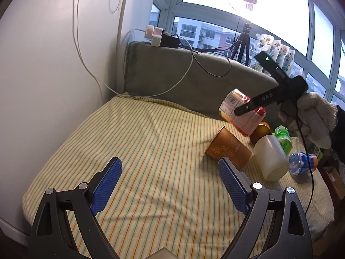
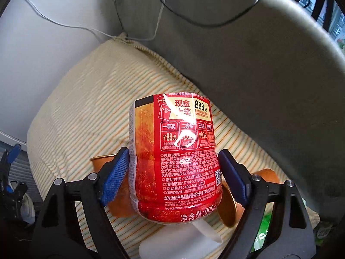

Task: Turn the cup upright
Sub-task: 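Reach the right gripper to the red plastic container and close on it, then lift the red container with the right gripper and carry it toward the left gripper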

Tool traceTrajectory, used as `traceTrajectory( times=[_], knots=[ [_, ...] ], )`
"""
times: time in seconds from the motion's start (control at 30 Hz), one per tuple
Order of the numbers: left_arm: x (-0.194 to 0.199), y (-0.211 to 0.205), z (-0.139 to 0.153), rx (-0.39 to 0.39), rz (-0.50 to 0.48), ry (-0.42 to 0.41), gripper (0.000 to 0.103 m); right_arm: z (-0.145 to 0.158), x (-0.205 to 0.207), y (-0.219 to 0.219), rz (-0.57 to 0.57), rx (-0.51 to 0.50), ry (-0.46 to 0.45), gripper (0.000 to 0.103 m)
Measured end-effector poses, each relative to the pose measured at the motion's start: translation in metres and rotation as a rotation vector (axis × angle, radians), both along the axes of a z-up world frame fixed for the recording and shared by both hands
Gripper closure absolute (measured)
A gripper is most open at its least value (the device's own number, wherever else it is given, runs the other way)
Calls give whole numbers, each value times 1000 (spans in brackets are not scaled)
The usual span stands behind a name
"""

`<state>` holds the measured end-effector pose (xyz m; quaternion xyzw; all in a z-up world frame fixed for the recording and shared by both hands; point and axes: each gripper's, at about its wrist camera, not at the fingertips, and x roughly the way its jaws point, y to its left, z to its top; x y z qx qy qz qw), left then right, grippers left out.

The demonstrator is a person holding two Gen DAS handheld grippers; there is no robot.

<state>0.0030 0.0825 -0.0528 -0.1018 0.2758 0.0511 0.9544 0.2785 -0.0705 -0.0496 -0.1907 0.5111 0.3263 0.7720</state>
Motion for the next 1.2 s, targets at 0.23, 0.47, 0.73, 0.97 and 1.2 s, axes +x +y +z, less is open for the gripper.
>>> traceTrajectory(
  times=[0.23, 0.47, 0.73, 0.97, 1.2],
  knots=[
    [-9, -7, 6, 3, -15, -15, 12, 34, -36, -14, 8, 49, -40, 17],
    [-15, -15, 11, 11, -34, -17, 12, 48, -81, -31, 4, 80, -55, 17],
    [-22, -25, 12, 24, -61, -18, 12, 41, -120, -42, -29, 112, -29, 17],
    [-24, -30, 12, 29, -73, -14, 12, 24, -151, -53, -80, 149, 45, 17],
    [-24, -34, 11, 19, -89, 2, 12, -4, -174, -55, -140, 202, 152, 17]
  ],
)
